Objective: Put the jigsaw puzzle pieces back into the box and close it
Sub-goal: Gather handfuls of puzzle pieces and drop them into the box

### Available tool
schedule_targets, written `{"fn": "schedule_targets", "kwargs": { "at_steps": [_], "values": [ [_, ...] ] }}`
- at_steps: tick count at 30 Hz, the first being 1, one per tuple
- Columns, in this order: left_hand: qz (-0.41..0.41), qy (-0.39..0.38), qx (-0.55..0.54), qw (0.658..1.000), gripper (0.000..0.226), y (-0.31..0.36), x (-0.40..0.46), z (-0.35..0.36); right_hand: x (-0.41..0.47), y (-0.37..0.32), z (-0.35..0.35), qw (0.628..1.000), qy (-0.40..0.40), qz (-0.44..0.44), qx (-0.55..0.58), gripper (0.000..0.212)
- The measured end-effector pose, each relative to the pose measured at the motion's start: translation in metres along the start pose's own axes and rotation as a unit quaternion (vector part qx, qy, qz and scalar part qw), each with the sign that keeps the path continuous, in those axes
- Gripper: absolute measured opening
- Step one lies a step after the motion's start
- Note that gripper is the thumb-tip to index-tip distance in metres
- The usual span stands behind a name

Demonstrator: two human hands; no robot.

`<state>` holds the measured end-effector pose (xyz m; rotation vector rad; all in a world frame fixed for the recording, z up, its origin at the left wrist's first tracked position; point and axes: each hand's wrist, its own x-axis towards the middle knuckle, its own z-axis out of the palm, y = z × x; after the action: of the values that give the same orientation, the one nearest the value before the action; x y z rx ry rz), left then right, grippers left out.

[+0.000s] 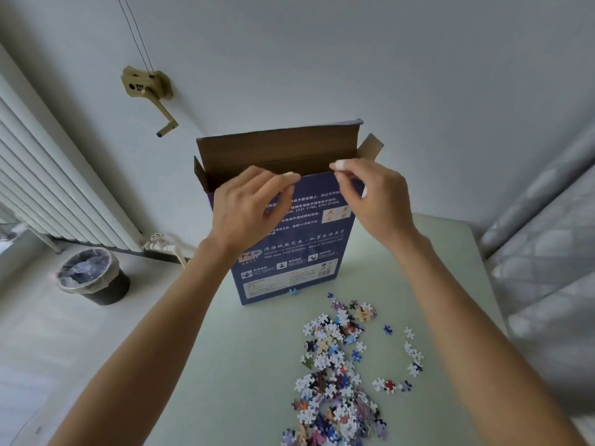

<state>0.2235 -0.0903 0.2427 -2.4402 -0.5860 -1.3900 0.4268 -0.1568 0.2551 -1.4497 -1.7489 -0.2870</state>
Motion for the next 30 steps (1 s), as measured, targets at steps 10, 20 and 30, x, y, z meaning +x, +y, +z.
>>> {"fn": "schedule_targets", "kwargs": {
  "at_steps": [10,20,30],
  "values": [
    [-0.182,-0.305,-0.115,0.928,0.028,0.067,-0.158,0.073,-0.210,0.052,0.037,0.959,-0.200,0.194,-0.042,0.020],
    [-0.326,-0.576,-0.036,0.749,0.074,0.091,-0.218,0.166,-0.306,0.134,0.052,0.791,-0.312,0.506,-0.148,0.057],
    [-0.335,-0.542,-0.031,0.770,0.069,0.111,-0.233,0.169,-0.277,0.108,0.138,0.829,-0.371,0.416,-0.051,0.072]
  ]
}}
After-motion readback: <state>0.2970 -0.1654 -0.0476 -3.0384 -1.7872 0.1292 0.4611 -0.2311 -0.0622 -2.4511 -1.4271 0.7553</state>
